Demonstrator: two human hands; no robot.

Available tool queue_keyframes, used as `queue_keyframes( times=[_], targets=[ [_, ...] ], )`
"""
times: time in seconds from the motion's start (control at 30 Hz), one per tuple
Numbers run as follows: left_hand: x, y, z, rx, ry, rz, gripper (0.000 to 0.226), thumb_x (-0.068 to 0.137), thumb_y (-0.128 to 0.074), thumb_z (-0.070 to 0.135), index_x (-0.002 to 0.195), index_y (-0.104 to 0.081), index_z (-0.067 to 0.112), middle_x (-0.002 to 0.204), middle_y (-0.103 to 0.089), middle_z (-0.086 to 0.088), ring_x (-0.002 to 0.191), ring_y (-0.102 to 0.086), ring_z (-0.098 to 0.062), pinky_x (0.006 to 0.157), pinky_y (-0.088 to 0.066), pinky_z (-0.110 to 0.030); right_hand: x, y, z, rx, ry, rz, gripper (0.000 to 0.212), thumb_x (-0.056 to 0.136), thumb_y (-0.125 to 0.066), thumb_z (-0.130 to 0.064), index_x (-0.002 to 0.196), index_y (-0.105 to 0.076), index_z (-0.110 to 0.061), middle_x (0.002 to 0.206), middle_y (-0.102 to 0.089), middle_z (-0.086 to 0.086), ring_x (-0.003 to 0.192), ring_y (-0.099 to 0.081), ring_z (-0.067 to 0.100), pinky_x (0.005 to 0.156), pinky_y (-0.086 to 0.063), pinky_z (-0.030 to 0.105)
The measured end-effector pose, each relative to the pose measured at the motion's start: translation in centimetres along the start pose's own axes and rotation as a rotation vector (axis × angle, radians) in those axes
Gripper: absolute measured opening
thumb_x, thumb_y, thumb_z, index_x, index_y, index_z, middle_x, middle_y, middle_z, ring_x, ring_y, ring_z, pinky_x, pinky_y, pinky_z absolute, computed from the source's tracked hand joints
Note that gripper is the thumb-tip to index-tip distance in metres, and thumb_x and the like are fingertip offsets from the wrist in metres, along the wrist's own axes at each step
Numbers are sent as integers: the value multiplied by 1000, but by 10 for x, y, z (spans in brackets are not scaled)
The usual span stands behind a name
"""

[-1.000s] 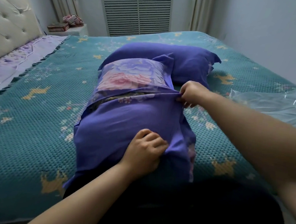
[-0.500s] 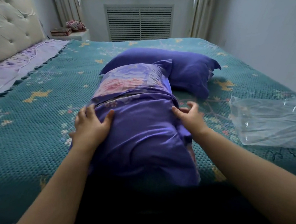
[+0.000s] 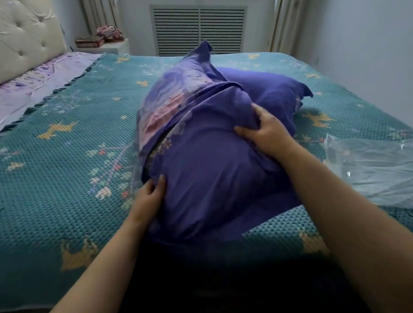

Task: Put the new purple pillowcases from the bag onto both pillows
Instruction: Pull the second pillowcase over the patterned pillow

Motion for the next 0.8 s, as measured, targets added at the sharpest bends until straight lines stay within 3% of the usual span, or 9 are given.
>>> queue_keyframes(
  times=[0.03,0.1,0.17,0.23,0.3,0.4,0.47,0.63,0.8],
  targets=[
    [-1,-7,3,-33,-31,-115,13,96,-53,21,94,-61,12,98,-63,-8,97,-52,-15,75,-44,-16,8,12,8,-158,-96,54,65,83,-70,-27,140,-40,-17,134,-51,8,121,-50,22,104,-39,33],
    [-2,-20,6,-16,-119,-291,44,88,-65,20,129,-50,9,122,-56,-1,109,-51,-12,91,-43,-14,9,17,24,-488,-284,76,66,84,-65,-36,142,-36,-21,141,-41,14,128,-42,35,107,-35,43],
    [-1,-29,5,55,-219,-317,64,82,-71,12,138,-40,6,128,-49,0,113,-51,-14,92,-43,-14,-10,-10,28,-584,-188,-18,54,87,-60,-42,135,-47,-21,136,-44,16,125,-43,37,107,-35,44],
    [-1,-37,-1,247,-374,-209,60,77,-76,15,130,-48,7,122,-53,-5,108,-56,-20,94,-46,-27,-43,-45,27,-616,60,-7,43,89,-50,-47,122,-59,-21,131,-52,13,121,-48,36,104,-38,46],
    [-6,-41,-5,351,-496,-103,47,76,-73,27,117,-56,11,112,-56,-6,100,-58,-23,89,-48,-36,-75,-68,29,-589,233,66,49,86,-44,-53,116,-63,-18,129,-57,11,123,-51,34,104,-37,52],
    [-15,-40,-5,346,-622,-2,41,75,-59,43,104,-57,15,102,-57,-1,92,-55,-18,81,-45,-30,-106,-82,33,-551,492,27,54,84,-52,-55,121,-50,-16,135,-52,10,132,-43,28,111,-26,51],
    [-20,-39,-1,332,-679,16,39,75,-61,47,100,-57,18,101,-58,1,91,-55,-13,79,-44,-26,-117,-82,39,-533,628,29,48,85,-59,-48,117,-46,-15,135,-52,12,133,-42,26,112,-25,51],
    [-29,-48,-7,441,-782,-9,44,68,-74,47,100,-58,21,122,-54,2,102,-57,-13,77,-48,-26,-123,-73,55,-593,720,235,6,90,-59,-22,92,-56,-18,122,-53,7,116,-54,29,97,-43,51],
    [-33,-46,0,433,-815,127,21,78,-60,39,85,-63,20,112,-60,4,86,-62,-15,61,-50,-30,-126,-72,31,-574,700,368,17,89,-65,-21,74,-68,-15,97,-68,3,89,-66,23,64,-54,34]
  ],
)
Point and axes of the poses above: each hand's wrist, its own x-axis towards the middle knuckle, its own y-axis out of the back of the hand, z = x × y, the point moved 2 cm from there along x, towards the middle knuckle
